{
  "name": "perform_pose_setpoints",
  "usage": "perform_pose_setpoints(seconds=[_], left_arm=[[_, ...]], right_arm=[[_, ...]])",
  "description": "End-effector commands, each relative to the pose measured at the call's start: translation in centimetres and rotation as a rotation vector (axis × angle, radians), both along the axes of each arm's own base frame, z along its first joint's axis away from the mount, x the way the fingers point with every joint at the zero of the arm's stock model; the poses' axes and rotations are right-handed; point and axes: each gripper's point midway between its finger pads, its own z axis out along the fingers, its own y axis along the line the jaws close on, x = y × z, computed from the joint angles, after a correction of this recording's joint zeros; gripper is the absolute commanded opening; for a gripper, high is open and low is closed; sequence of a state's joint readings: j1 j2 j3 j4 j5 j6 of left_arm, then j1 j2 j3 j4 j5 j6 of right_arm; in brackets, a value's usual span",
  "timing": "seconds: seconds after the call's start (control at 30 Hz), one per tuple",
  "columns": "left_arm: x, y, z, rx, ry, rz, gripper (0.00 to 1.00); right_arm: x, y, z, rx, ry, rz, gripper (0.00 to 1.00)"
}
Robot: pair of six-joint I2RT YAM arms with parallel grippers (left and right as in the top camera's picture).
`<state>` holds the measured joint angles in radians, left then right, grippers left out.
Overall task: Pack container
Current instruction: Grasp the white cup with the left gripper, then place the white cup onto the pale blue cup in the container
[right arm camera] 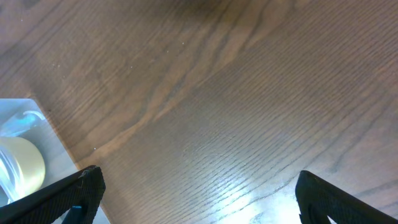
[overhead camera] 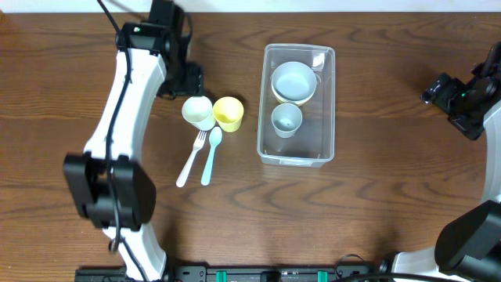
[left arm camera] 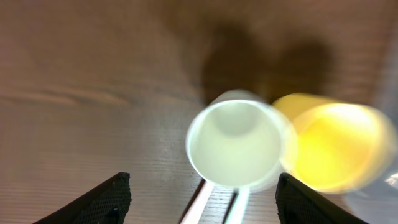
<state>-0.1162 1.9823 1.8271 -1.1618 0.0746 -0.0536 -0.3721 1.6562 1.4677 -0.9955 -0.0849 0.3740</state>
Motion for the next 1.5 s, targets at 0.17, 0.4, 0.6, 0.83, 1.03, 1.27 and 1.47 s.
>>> perform_pose_setpoints(seconds=[0.17, 0.4, 0.6, 0.83, 1.03, 1.27, 1.47], left_arm=[[-1.1, 0.5, -8.2, -0.088, 0.178, 0.069, 0.7], [-0.6, -0.1, -8.3, -0.089, 0.155, 0.056, 0.06], [-0.4, 1.3, -4.5, -0.043, 0.092, 0.071, 0.06], [-1.6, -2.1, 6.6, -0.058, -0.141, -0.072, 0.06], [-5.8, -11.6, 12.0, -0.089, -0.296, -0.405, 0.06], [-5.9, -18.8, 8.6, -0.016, -0.315, -0.564, 0.06], [-4.4, -21.3, 2.3, 0.015, -0.215, -0.594, 0.06]], right_arm=[[-0.1, -0.3, -0.3, -0.003, 0.009, -0.008, 0.99], [-0.1, -0.3, -0.2, -0.003, 0.008, -0.008, 0.99], [-0.1, -0.3, -0.2, -0.004, 0.008, -0.008, 0.99], [-0.1, -0.3, -0.2, -0.004, 0.008, -0.008, 0.99], [-0.1, -0.3, -0.2, -0.003, 0.008, -0.008, 0.99], [-0.1, -0.3, -0.2, -0.003, 0.008, -0.008, 0.99], [-0.1, -0.3, -0.2, -0.003, 0.008, -0.008, 0.99]])
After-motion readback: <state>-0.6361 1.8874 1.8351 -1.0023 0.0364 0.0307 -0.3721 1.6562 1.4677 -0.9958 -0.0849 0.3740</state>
